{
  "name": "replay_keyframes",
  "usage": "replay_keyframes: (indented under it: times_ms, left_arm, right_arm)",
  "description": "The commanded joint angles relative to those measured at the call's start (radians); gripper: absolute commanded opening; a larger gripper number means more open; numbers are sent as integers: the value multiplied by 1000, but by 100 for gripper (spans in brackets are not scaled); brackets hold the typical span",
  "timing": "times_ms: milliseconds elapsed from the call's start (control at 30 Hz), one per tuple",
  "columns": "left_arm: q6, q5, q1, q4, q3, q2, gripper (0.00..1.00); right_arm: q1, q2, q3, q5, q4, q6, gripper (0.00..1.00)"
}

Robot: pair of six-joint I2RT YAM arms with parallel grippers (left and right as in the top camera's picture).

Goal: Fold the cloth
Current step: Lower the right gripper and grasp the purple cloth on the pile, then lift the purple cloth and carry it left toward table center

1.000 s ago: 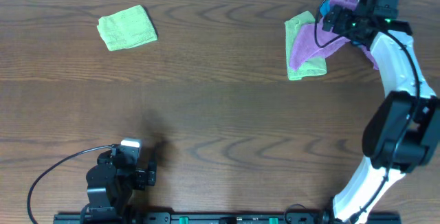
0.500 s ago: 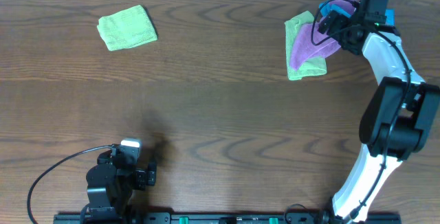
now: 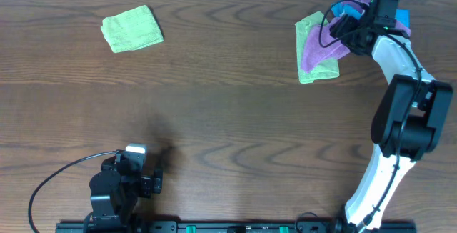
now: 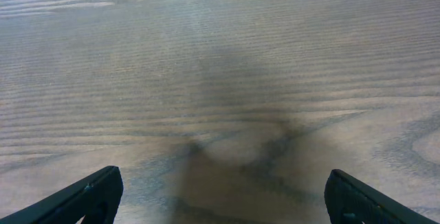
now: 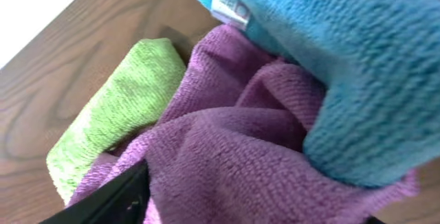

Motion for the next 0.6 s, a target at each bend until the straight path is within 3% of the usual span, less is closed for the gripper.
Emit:
replay_keyframes:
  times_ms: [0, 67, 200, 300, 567]
  left_arm:
    - [6, -6, -5, -15, -16, -6, 95]
    - [6, -7, -5, -15, -16, -6, 95]
    - [6, -7, -5, -15, -16, -6, 95]
    - [6, -6, -5, -15, -16, -6, 95]
    - [6, -7, -5, -15, -16, -6, 95]
  right_arm:
    - [10, -2, 18, -39, 2, -15, 59]
    - [13, -16, 18, -39, -3, -39, 54]
    - [15, -41, 18, -38, -26, -58, 33]
    - [17, -58, 18, -39, -40, -75, 2]
    - [40, -144, 18, -37, -102, -194, 1]
